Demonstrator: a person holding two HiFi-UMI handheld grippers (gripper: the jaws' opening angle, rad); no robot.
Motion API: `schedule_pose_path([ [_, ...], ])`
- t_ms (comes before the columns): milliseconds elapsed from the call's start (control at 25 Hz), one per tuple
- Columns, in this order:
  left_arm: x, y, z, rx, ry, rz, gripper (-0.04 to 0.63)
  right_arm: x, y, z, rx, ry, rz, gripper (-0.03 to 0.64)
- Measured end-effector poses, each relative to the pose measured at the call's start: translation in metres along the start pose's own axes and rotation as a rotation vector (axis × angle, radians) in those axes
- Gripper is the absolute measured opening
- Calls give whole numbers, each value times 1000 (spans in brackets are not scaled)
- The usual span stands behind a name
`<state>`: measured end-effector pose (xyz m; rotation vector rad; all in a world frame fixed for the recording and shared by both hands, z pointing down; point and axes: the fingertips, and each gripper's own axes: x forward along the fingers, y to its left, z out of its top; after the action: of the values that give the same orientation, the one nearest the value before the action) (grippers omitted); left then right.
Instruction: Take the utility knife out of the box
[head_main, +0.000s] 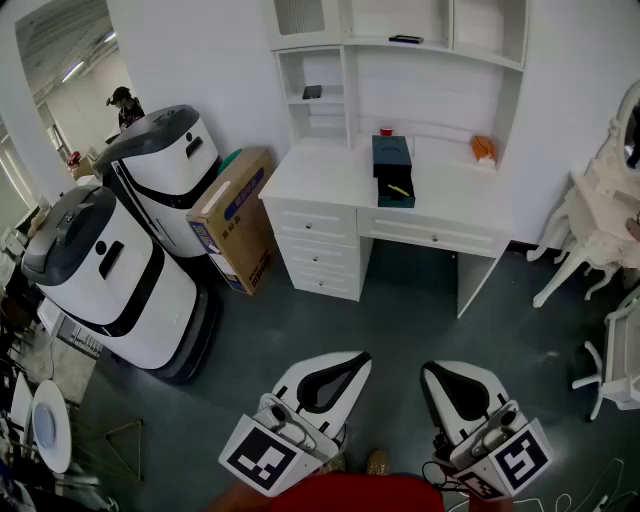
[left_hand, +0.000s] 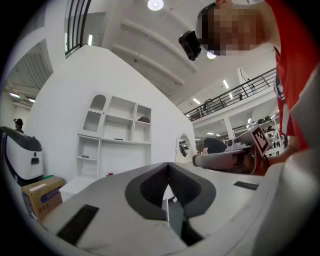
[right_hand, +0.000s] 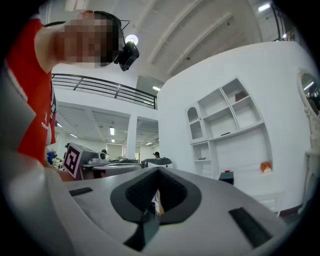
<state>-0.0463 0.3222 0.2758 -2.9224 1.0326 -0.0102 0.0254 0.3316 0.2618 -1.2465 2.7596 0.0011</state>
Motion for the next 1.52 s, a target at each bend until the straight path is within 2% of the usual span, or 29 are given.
schedule_pose_path([
  [640,2,0,-2,8,13,11,6,-1,-5,2,30,-24,14,6],
  [1040,24,-3,4,16,0,49,6,-11,-28,6,15,-6,27,8],
  [1240,41,-1,10,32,-35,84,6,-16,-46,7,6,8,48,8],
  [1400,53,4,17,65,-101,106,6,-15,-60,6,-3,12,57,8],
  [1520,62,11,16,66,-96,110,6,-10,-67,7,-12,13,64,8],
])
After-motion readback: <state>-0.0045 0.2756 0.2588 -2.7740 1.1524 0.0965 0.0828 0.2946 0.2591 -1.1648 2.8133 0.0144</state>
